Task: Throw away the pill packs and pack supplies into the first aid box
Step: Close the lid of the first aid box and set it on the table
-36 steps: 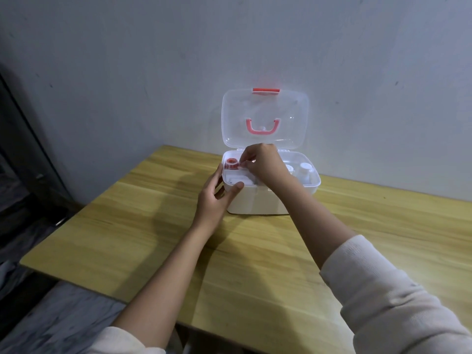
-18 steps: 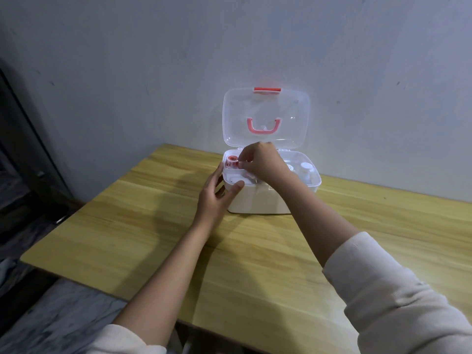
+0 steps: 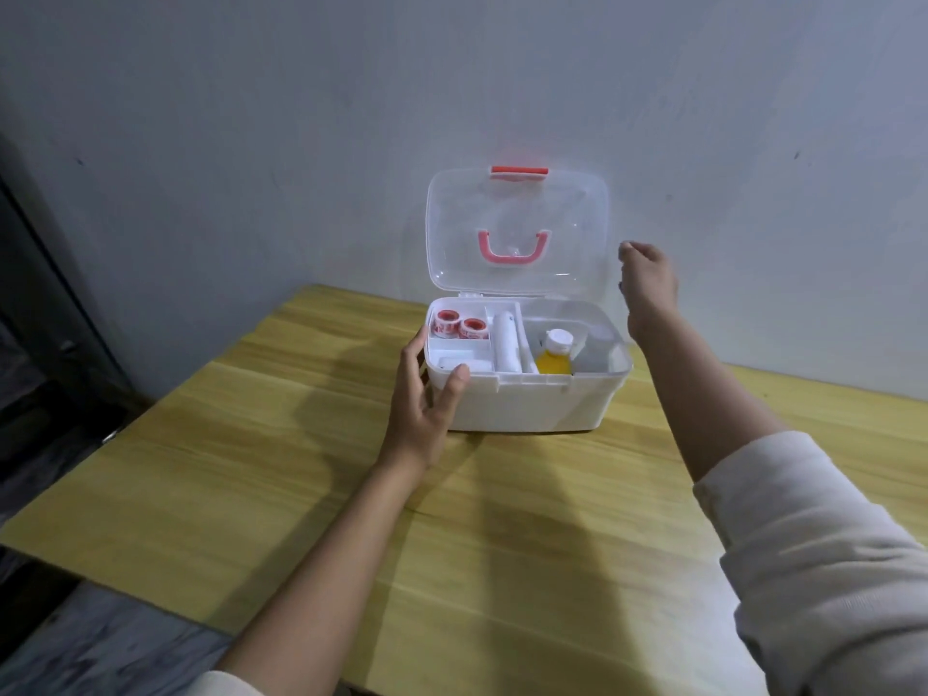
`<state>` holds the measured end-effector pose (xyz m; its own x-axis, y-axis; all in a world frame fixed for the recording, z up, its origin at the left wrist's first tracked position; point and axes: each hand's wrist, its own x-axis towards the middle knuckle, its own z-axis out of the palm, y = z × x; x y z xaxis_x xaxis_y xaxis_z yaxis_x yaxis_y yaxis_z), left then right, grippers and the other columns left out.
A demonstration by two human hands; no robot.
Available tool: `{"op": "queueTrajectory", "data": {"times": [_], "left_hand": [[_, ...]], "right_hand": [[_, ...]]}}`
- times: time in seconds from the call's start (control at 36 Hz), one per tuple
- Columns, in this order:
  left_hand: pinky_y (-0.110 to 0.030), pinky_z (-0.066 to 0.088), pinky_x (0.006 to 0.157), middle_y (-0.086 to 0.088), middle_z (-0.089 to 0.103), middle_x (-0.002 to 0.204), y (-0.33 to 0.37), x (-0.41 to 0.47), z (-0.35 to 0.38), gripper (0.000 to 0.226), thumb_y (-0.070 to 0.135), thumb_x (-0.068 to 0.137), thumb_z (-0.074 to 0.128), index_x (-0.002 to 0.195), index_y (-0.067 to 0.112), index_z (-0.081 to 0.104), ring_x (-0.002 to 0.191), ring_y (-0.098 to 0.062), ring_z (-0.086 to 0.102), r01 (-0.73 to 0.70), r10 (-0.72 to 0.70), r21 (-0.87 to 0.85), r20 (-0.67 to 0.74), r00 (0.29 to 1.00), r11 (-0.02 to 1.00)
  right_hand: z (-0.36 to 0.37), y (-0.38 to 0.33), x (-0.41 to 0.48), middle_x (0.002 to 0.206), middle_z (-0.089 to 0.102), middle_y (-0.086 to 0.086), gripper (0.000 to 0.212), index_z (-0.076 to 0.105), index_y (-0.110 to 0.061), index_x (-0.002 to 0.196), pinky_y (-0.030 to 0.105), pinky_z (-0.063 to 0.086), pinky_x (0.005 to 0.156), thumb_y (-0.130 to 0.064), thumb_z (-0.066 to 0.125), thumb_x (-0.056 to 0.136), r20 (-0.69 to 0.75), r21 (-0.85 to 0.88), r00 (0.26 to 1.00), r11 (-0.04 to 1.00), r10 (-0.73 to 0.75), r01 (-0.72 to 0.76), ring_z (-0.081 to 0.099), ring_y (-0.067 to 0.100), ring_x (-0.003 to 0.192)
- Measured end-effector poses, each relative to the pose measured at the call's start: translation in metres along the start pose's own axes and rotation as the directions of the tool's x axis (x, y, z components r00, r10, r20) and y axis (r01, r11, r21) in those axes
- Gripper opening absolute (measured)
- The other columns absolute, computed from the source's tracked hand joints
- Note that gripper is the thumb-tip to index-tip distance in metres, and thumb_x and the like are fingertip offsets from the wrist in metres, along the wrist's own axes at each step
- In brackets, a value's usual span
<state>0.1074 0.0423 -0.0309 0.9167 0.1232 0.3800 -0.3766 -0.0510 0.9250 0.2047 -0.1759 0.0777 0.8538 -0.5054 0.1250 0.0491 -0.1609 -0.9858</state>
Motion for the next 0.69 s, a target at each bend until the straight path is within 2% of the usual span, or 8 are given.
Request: {"op": "queueTrajectory", "data": {"times": [0.08, 0.17, 0.25, 0.42, 0.47, 0.56, 0.64, 0.69], "left_hand": [[-0.005, 0.04, 0.085, 0.021, 0.051, 0.121, -0.001, 0.003, 0.0, 0.067, 0.047, 0.074, 0.055, 0.134, 0.025, 0.034, 0.109, 0.015, 0.051, -0.017, 0.017, -0.008, 0.014, 1.0, 1.0], [-0.006, 0.041, 0.084, 0.019, 0.052, 0.121, -0.002, 0.004, -0.003, 0.071, 0.048, 0.073, 0.055, 0.136, 0.021, 0.035, 0.108, 0.014, 0.052, -0.015, 0.015, 0.006, 0.02, 1.0, 1.0], [-0.005, 0.041, 0.083, 0.018, 0.052, 0.121, -0.001, 0.005, -0.004, 0.072, 0.048, 0.073, 0.056, 0.136, 0.02, 0.035, 0.107, 0.015, 0.052, 0.0, -0.001, 0.022, 0.025, 1.0, 1.0], [-0.01, 0.041, 0.092, 0.014, 0.051, 0.128, 0.0, 0.005, -0.005, 0.076, 0.049, 0.073, 0.056, 0.14, 0.021, 0.032, 0.117, 0.01, 0.049, 0.049, -0.049, 0.007, 0.045, 0.998, 0.999], [-0.012, 0.041, 0.095, 0.013, 0.05, 0.131, 0.002, 0.004, -0.005, 0.077, 0.049, 0.074, 0.057, 0.141, 0.022, 0.03, 0.119, 0.007, 0.048, 0.066, -0.066, -0.003, 0.064, 0.996, 0.998], [-0.011, 0.039, 0.095, 0.02, 0.049, 0.131, 0.007, 0.002, -0.005, 0.074, 0.048, 0.076, 0.058, 0.142, 0.029, 0.029, 0.12, 0.009, 0.047, 0.097, -0.095, -0.014, 0.098, 0.991, 0.995], [-0.02, 0.033, 0.105, 0.015, 0.042, 0.142, 0.011, 0.002, -0.004, 0.083, 0.052, 0.075, 0.059, 0.145, 0.032, 0.02, 0.129, 0.002, 0.04, 0.153, -0.147, -0.031, 0.133, 0.98, 0.988], [-0.023, 0.028, 0.109, 0.015, 0.036, 0.145, 0.014, 0.001, -0.003, 0.08, 0.045, 0.083, 0.059, 0.147, 0.032, 0.014, 0.131, -0.001, 0.036, 0.182, -0.175, -0.036, 0.149, 0.973, 0.983]], "right_hand": [[0.003, 0.0, 0.009, 0.094, 0.051, 0.002, 0.022, 0.055, -0.022, 0.073, 0.024, 0.035, 0.065, -0.026, 0.044, 0.092, 0.094, 0.058, 0.987, 0.989, 0.128, -0.134, 0.046, 0.012, 0.074], [0.004, 0.0, 0.016, 0.09, 0.058, -0.003, 0.029, 0.054, -0.022, 0.081, 0.022, 0.035, 0.064, -0.032, 0.032, 0.097, 0.247, 0.116, 0.948, 0.965, 0.201, -0.235, 0.052, 0.012, 0.081], [0.006, -0.002, 0.019, 0.079, 0.056, -0.004, 0.036, 0.054, -0.021, 0.076, 0.019, 0.041, 0.06, -0.034, 0.03, 0.099, 0.321, 0.168, 0.925, 0.949, 0.203, -0.267, 0.053, 0.009, 0.069], [-0.002, -0.003, 0.015, 0.079, 0.057, -0.005, 0.025, 0.058, -0.021, 0.075, 0.017, 0.047, 0.064, -0.029, 0.044, 0.094, 0.31, 0.201, 0.938, 0.954, 0.154, -0.223, 0.056, 0.007, 0.07], [-0.007, 0.0, 0.009, 0.078, 0.058, -0.004, 0.022, 0.059, -0.02, 0.074, 0.012, 0.047, 0.059, -0.022, 0.047, 0.092, 0.317, 0.229, 0.94, 0.951, 0.129, -0.208, 0.056, 0.006, 0.07], [-0.014, 0.008, 0.0, 0.08, 0.059, -0.005, 0.022, 0.06, -0.02, 0.077, 0.01, 0.044, 0.06, -0.019, 0.045, 0.092, 0.292, 0.25, 0.953, 0.956, 0.075, -0.152, 0.055, 0.003, 0.071], [-0.019, 0.018, -0.01, 0.083, 0.053, -0.005, 0.02, 0.056, -0.019, 0.082, 0.018, 0.04, 0.069, -0.02, 0.04, 0.095, 0.247, 0.121, 0.969, 0.992, 0.013, -0.044, 0.051, 0.005, 0.071], [-0.023, 0.025, -0.019, 0.093, 0.056, 0.006, 0.022, 0.058, -0.006, 0.104, 0.022, 0.033, 0.067, -0.013, 0.038, 0.096, 0.218, -0.031, 0.974, 0.997, -0.063, 0.071, 0.049, 0.018, 0.079]]}}
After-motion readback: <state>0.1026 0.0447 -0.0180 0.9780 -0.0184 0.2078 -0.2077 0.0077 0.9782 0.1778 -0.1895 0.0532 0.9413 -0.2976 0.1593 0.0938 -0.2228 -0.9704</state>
